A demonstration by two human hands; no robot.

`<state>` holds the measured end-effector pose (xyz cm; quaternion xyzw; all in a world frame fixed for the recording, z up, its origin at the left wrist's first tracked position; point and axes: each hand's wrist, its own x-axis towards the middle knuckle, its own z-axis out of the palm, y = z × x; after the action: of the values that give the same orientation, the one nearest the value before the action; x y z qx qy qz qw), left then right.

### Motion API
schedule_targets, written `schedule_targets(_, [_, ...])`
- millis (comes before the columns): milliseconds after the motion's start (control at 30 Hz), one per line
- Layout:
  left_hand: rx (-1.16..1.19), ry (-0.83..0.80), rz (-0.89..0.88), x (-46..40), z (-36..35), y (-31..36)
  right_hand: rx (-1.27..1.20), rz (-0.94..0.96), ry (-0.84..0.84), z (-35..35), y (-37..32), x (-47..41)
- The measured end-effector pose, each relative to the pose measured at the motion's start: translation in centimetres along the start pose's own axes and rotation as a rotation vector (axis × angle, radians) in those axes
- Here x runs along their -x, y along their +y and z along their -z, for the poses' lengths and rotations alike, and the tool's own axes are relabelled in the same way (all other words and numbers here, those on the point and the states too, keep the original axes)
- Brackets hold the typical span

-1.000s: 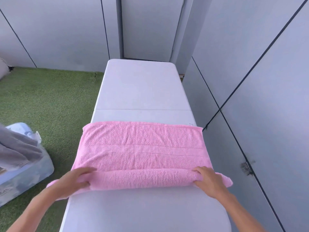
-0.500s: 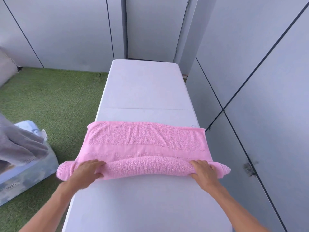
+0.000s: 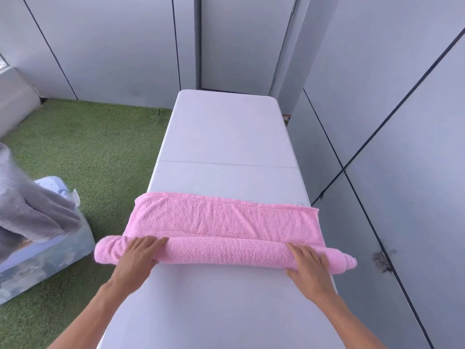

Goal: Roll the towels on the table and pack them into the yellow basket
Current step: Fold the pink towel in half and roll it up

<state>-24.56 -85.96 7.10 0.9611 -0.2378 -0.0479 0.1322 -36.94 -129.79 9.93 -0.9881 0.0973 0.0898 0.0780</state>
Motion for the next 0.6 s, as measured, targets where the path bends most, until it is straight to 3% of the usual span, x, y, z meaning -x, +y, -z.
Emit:
schedule_targets(100, [0.007,-0.255,0.064,-1.8,2.3,0.6,0.035,0.015,-0.013,0.8,-0.2,-0.5])
schedule_targets(167, [0.04,-0.532,0.113,-2.6,3.8,0.2,0.049,0.036,-0.152,1.4,0.6,-0.9])
schedule_targets(200, [0.103,-0.559,0.113,-2.7,4.2,0.0,0.019,0.033,-0.226,1.7,1.1,-1.0])
schedule_targets(267, [0.23,-0.342,0.09,-2.3,4.0,-0.8,-0.123,0.004,-0.302,2.1,2.0,-1.3])
schedule_targets(333, [0.259,-0.03,0.086,-1.4,3.4,-1.1,-0.223,-0.031,-0.251,2.0,2.1,-1.1])
schedule_targets(367, [0.211,0.052,0.048,-0.8,2.8,-1.4,-0.22,-0.042,-0.203,1.8,1.9,-1.0])
schedule_targets(467, [0.065,-0.031,-0.051,0.6,1.5,-1.2,-0.127,-0.033,-0.125,0.9,1.1,-0.3])
schedule_targets(600, [-0.113,-0.04,0.024,-0.1,1.4,0.0,-0.077,-0.044,0.007,0.1,0.6,0.9])
